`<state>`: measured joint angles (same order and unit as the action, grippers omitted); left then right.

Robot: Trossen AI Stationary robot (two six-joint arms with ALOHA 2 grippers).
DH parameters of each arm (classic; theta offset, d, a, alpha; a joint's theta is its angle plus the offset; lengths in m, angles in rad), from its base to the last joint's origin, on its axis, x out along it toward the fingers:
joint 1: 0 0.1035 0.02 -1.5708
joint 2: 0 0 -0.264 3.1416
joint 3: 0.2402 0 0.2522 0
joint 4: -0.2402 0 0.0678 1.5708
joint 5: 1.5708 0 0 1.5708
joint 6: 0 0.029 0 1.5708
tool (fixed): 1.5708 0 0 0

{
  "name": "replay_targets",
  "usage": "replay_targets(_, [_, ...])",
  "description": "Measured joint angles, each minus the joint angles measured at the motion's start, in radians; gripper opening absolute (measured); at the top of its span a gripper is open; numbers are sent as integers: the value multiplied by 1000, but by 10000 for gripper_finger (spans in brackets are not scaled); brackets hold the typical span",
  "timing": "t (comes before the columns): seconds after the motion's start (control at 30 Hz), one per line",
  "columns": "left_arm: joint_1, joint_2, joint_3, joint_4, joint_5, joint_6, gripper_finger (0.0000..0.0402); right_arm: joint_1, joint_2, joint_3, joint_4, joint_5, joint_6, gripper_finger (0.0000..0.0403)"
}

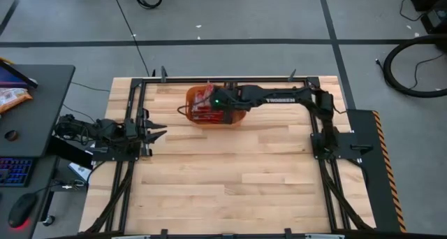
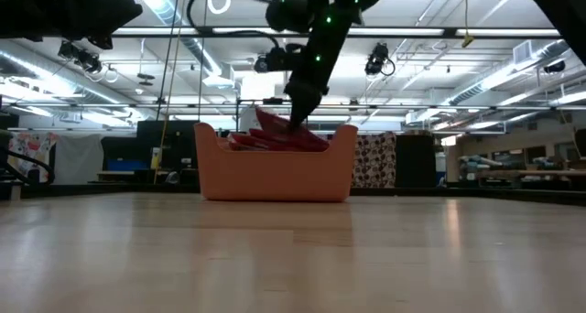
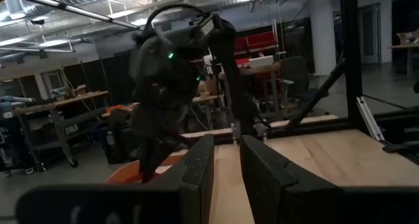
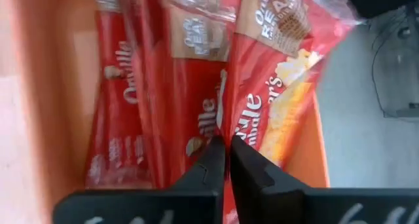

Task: Sort popcorn bags into baskets
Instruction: Put the red popcorn bag into the orange bin, then return to Home Position

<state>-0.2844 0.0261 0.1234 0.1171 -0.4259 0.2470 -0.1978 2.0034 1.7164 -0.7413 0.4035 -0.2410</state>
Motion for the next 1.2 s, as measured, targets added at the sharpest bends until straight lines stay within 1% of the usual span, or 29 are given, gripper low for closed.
replay_targets(0.1, [0,0,0,1,-23,-6,79,-18,14,0,-11,-5,2,42])
replay_targets(0.23, [0,-1,1,24,-121,-51,80,-21,14,0,-9,-2,40,104])
replay_targets(0.37, [0,-20,1,-9,-129,-26,80,-7,-38,0,-58,8,122,157])
replay_targets(0.47, [-1,-24,2,-10,-121,-20,80,12,-113,-47,-46,16,179,180])
replay_targets(0.57, [-1,-22,2,-15,-116,-18,80,37,-196,-181,4,27,240,189])
replay_targets(0.7, [-1,-22,2,-18,-112,-18,80,85,-345,-420,115,103,345,190])
replay_targets(0.77, [-1,-22,2,-18,-110,-18,80,110,-427,-551,191,117,403,190])
replay_targets(0.97, [-1,-22,2,7,-74,-18,80,161,-679,-898,461,104,506,190])
replay_targets(1.1, [-1,-22,2,12,-74,-26,80,171,-855,-1108,641,76,523,189])
replay_targets(1.2, [-1,-22,2,10,-74,-55,80,171,-988,-1252,758,74,530,189])
